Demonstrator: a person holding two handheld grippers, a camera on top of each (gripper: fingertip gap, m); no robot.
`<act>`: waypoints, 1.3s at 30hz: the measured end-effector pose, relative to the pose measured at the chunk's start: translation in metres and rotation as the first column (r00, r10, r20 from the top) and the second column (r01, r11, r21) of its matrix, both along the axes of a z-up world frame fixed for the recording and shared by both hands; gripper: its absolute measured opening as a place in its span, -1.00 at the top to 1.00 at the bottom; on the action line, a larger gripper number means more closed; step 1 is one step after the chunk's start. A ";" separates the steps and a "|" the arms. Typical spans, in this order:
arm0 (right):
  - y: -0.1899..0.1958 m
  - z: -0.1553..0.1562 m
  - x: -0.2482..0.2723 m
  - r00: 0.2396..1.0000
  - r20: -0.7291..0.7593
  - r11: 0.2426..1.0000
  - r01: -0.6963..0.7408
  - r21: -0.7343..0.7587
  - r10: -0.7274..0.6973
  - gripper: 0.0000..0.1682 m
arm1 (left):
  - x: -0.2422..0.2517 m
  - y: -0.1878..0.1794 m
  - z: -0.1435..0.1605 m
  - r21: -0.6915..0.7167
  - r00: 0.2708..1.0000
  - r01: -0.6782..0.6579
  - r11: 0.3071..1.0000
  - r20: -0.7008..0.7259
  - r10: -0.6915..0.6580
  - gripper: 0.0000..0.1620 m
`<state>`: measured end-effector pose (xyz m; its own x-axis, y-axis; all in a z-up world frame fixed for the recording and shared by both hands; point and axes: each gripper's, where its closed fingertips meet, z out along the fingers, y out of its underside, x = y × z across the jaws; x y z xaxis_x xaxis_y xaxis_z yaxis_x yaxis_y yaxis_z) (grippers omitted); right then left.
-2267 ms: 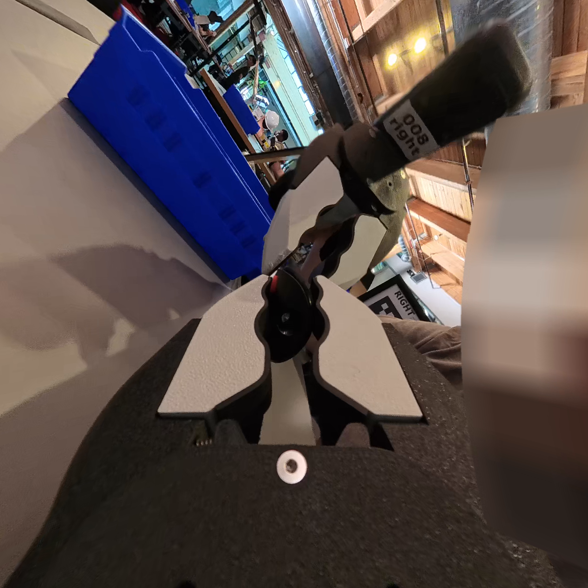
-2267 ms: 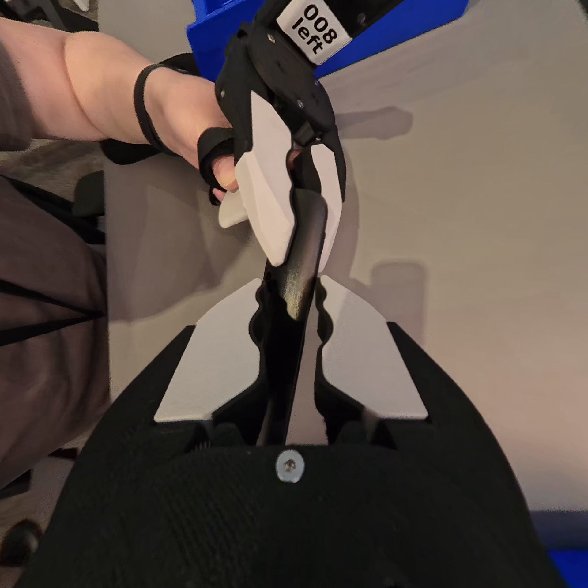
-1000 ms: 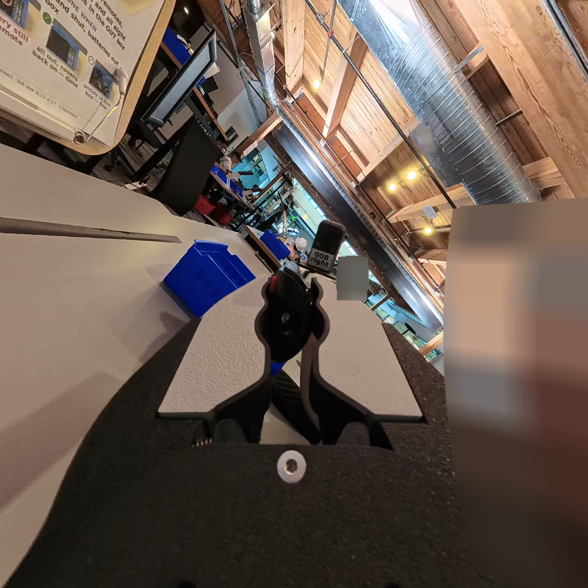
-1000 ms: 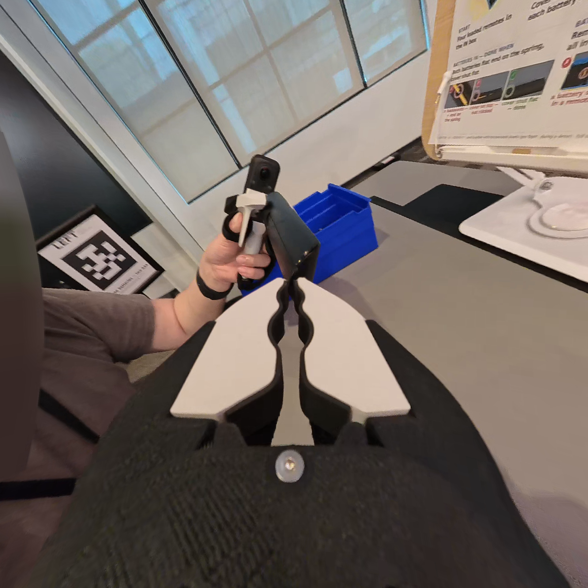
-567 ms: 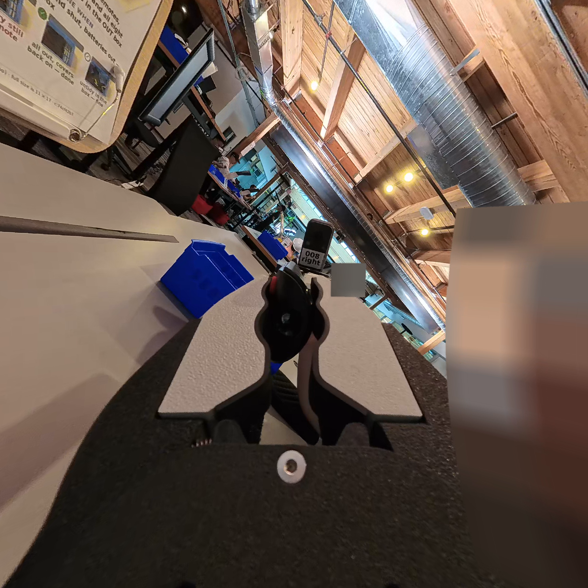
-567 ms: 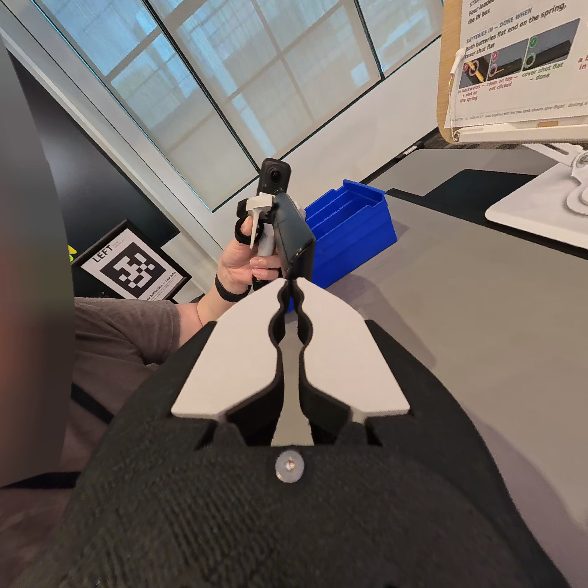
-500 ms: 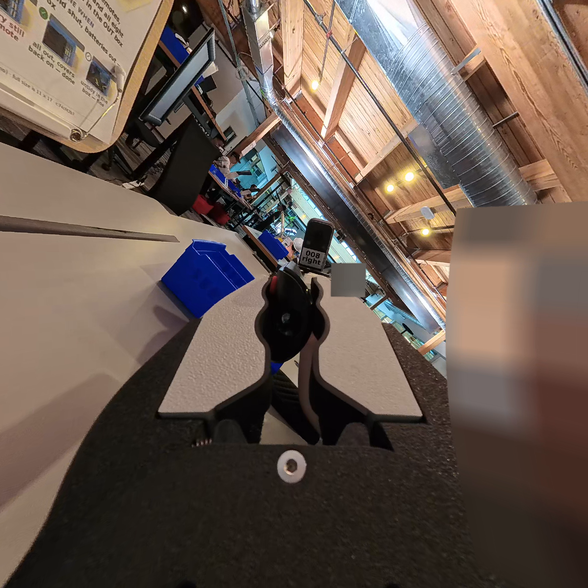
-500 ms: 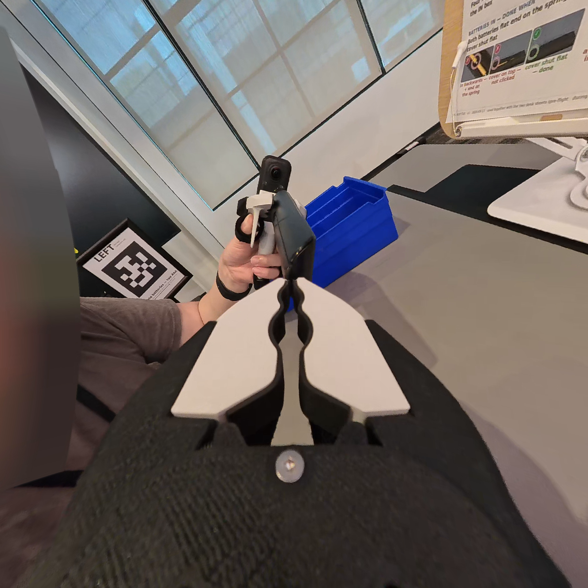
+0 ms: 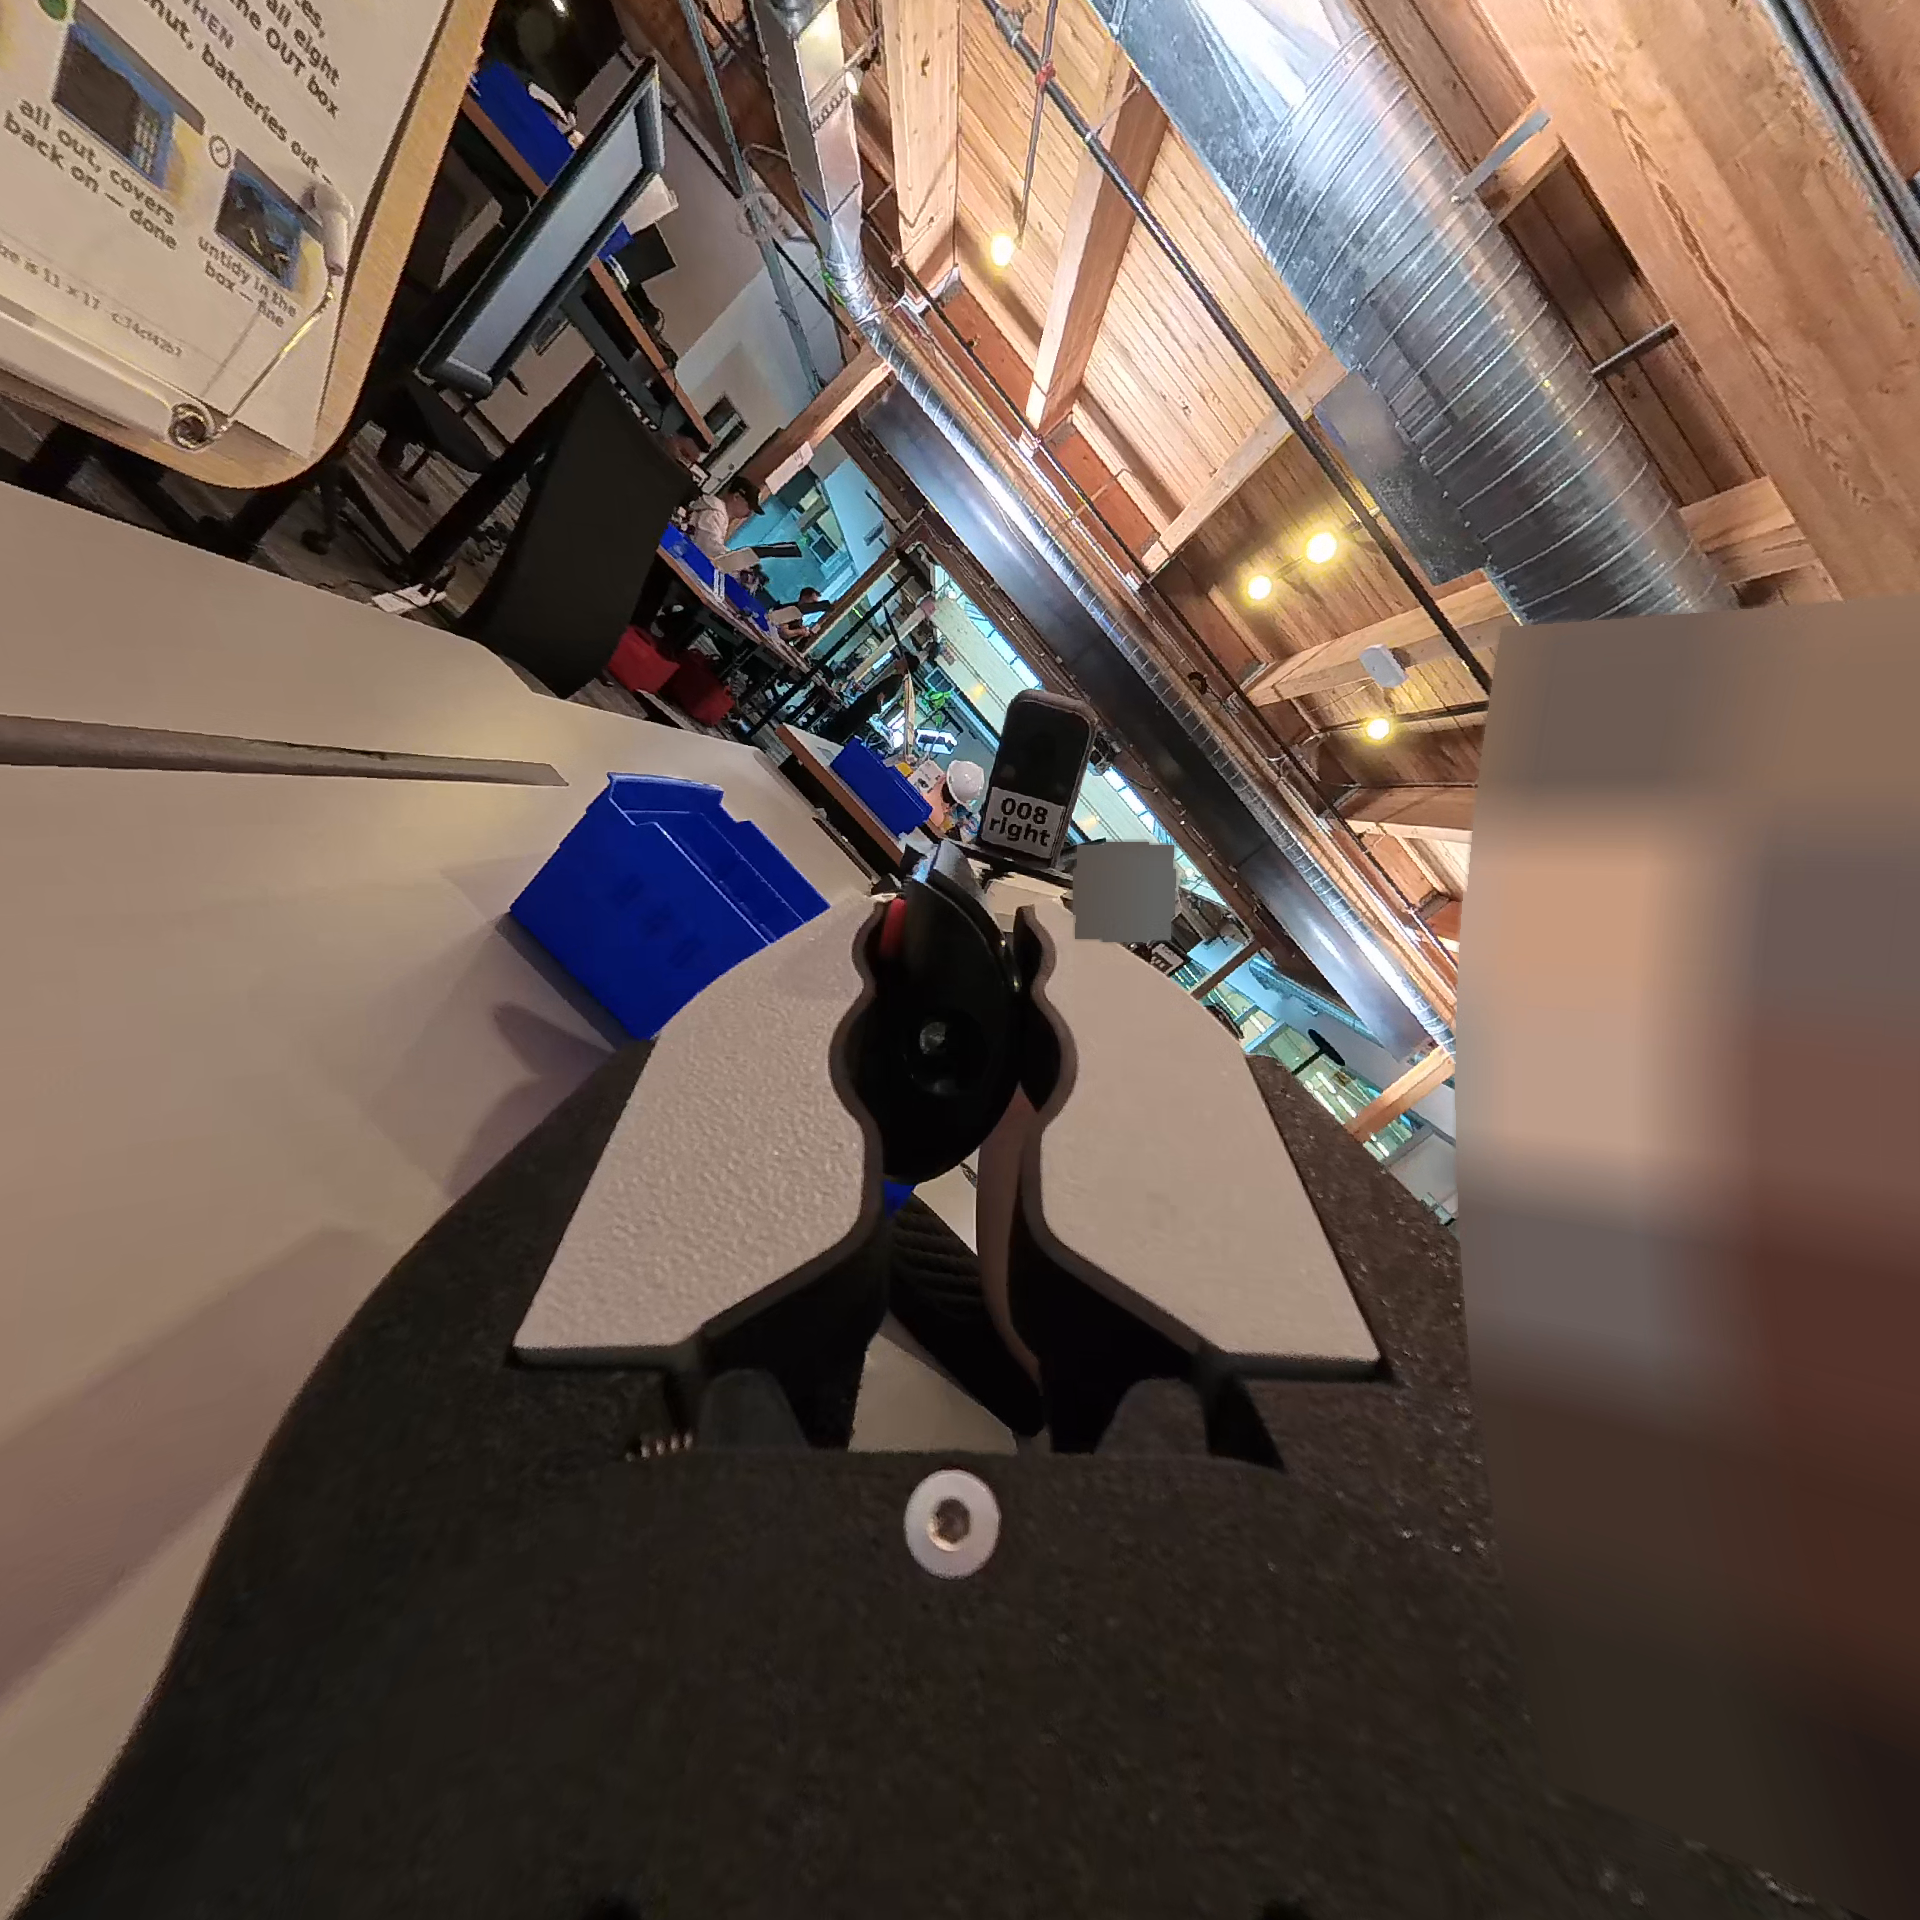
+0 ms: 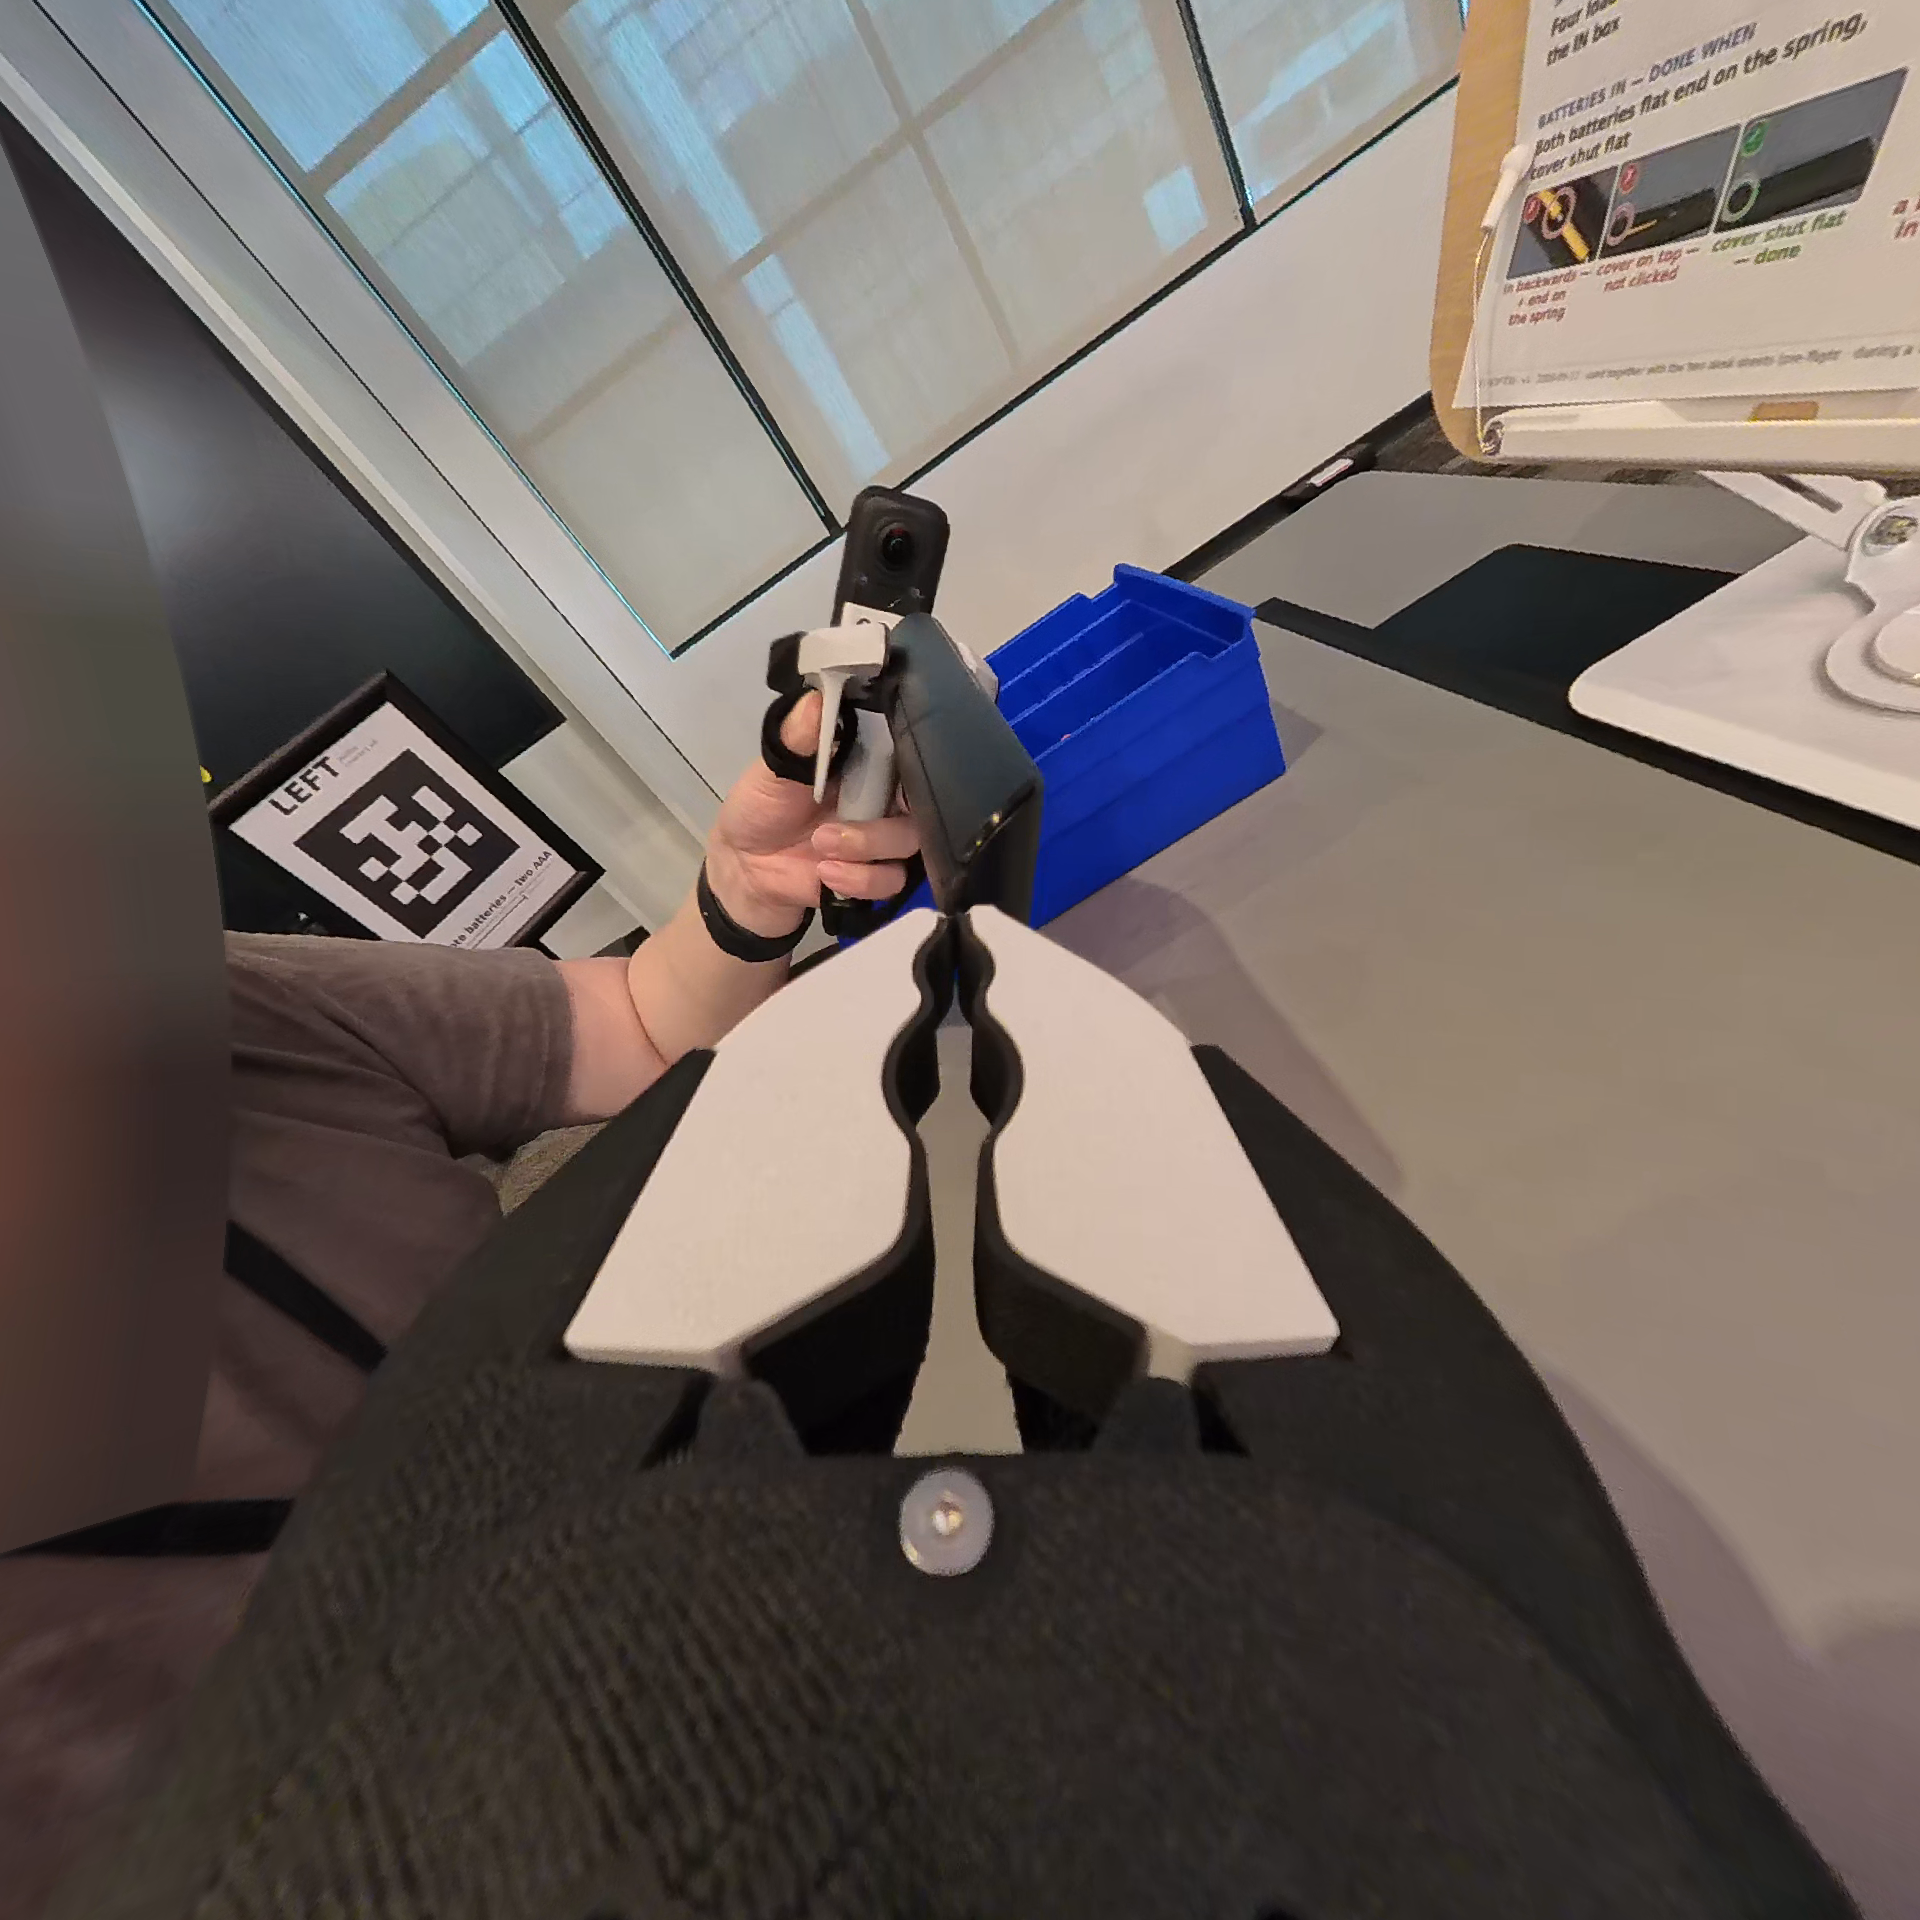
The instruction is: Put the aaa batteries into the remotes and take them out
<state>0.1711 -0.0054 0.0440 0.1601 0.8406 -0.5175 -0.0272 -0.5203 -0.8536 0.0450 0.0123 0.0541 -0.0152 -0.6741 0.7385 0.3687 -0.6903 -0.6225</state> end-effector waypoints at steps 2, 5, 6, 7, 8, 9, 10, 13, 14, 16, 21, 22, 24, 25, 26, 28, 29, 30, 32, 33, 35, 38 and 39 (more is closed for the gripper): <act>0.000 0.000 0.001 1.000 0.002 1.000 -0.002 -0.004 0.002 0.99 | 0.001 0.000 -0.001 0.002 1.000 0.004 1.000 0.002 -0.004 0.72; 0.001 -0.001 0.001 1.000 0.011 1.000 0.005 -0.004 -0.005 0.99 | 0.004 -0.002 -0.002 0.001 1.000 0.010 1.000 0.004 -0.010 0.72; 0.002 -0.004 0.001 0.999 0.034 1.000 0.020 0.004 -0.020 0.99 | 0.004 -0.001 -0.004 0.003 1.000 0.002 1.000 -0.007 -0.002 0.72; 0.003 -0.005 0.002 0.998 0.047 0.999 0.028 0.018 -0.029 0.99 | 0.004 -0.001 -0.004 0.012 1.000 -0.003 1.000 -0.010 0.003 0.72; 0.001 -0.003 0.001 0.999 0.042 1.000 0.017 0.020 -0.018 0.99 | 0.004 -0.001 -0.004 0.007 1.000 0.004 1.000 -0.003 -0.004 0.72; 0.000 -0.002 0.001 1.000 0.029 1.000 0.004 0.012 -0.005 0.99 | 0.004 -0.001 -0.003 -0.001 1.000 0.011 1.000 0.010 -0.011 0.72; 0.000 -0.001 0.001 1.000 0.024 1.000 0.007 0.008 -0.008 0.99 | 0.004 0.000 -0.003 -0.003 1.000 0.010 1.000 0.015 -0.010 0.72; 0.003 -0.005 0.002 0.998 0.052 1.000 0.021 0.013 -0.021 0.99 | 0.005 0.002 -0.007 -0.006 1.000 -0.001 1.000 0.000 0.001 0.72; 0.003 -0.006 0.001 0.998 0.057 1.000 0.021 0.013 -0.022 0.99 | 0.004 0.003 -0.007 -0.006 1.000 -0.005 1.000 -0.004 0.005 0.72; 0.004 -0.007 0.000 0.998 0.067 1.000 0.021 0.016 -0.022 0.99 | 0.003 0.004 -0.007 -0.016 1.000 -0.012 1.000 -0.010 0.012 0.73; 0.004 -0.006 0.000 1.000 0.027 1.000 0.015 -0.007 -0.015 0.99 | 0.002 0.003 -0.006 -0.021 1.000 -0.013 1.000 -0.011 0.013 0.72; 0.005 -0.006 0.000 1.000 0.025 1.000 0.019 -0.007 -0.019 0.99 | 0.003 0.003 -0.006 -0.020 1.000 -0.015 1.000 -0.011 0.014 0.72; 0.006 -0.007 0.001 0.999 0.032 0.999 0.038 0.008 -0.038 0.99 | 0.004 0.002 -0.007 -0.013 1.000 -0.014 1.000 -0.014 0.014 0.72; 0.007 -0.009 0.001 0.998 0.049 0.999 0.050 0.012 -0.051 0.99 | 0.004 0.002 -0.008 -0.008 1.000 -0.023 1.000 -0.021 0.023 0.73; 0.008 -0.011 0.002 0.996 0.066 0.998 0.061 0.019 -0.062 0.99 | 0.005 0.002 -0.009 -0.002 0.999 -0.029 1.000 -0.029 0.029 0.73; 0.010 -0.011 0.003 0.994 0.078 0.997 0.070 0.029 -0.072 0.99 | 0.006 0.003 -0.011 -0.001 0.999 -0.032 0.999 -0.029 0.032 0.73; 0.010 -0.011 0.003 0.994 0.078 0.997 0.070 0.030 -0.073 0.99 | 0.007 0.003 -0.011 -0.004 0.999 -0.034 0.999 -0.027 0.034 0.73; 0.010 -0.012 0.003 0.994 0.085 0.997 0.066 0.033 -0.069 0.99 | 0.007 0.004 -0.011 -0.007 0.999 -0.036 0.999 -0.027 0.036 0.73; 0.008 -0.012 0.003 0.992 0.120 0.998 0.035 0.047 -0.041 0.99 | 0.007 0.004 -0.011 -0.005 0.999 -0.024 1.000 -0.033 0.024 0.73; 0.005 -0.011 0.004 0.989 0.147 0.998 0.011 0.065 -0.021 0.99 | 0.007 0.003 -0.011 -0.008 0.999 -0.009 1.000 -0.032 0.009 0.73; -0.001 -0.013 0.006 0.973 0.230 0.991 -0.026 0.128 -0.005 0.99 | 0.010 0.001 -0.012 -0.024 0.999 0.019 1.000 -0.031 -0.020 0.73; 0.004 -0.016 0.010 0.921 0.361 0.955 0.037 0.294 -0.147 0.53 | 0.019 -0.004 -0.023 -0.013 0.992 0.048 0.999 -0.117 -0.050 0.73; 0.003 -0.018 0.010 0.891 0.415 0.937 0.030 0.347 -0.183 0.49 | 0.022 -0.007 -0.026 -0.006 0.987 0.061 0.998 -0.149 -0.061 0.73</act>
<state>0.1808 -0.0023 0.0261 0.4025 0.9122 -0.0765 0.3464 -0.2291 -0.9097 0.0669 0.0057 0.0285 0.0543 -0.6740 0.7368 0.2288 -0.7098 -0.6662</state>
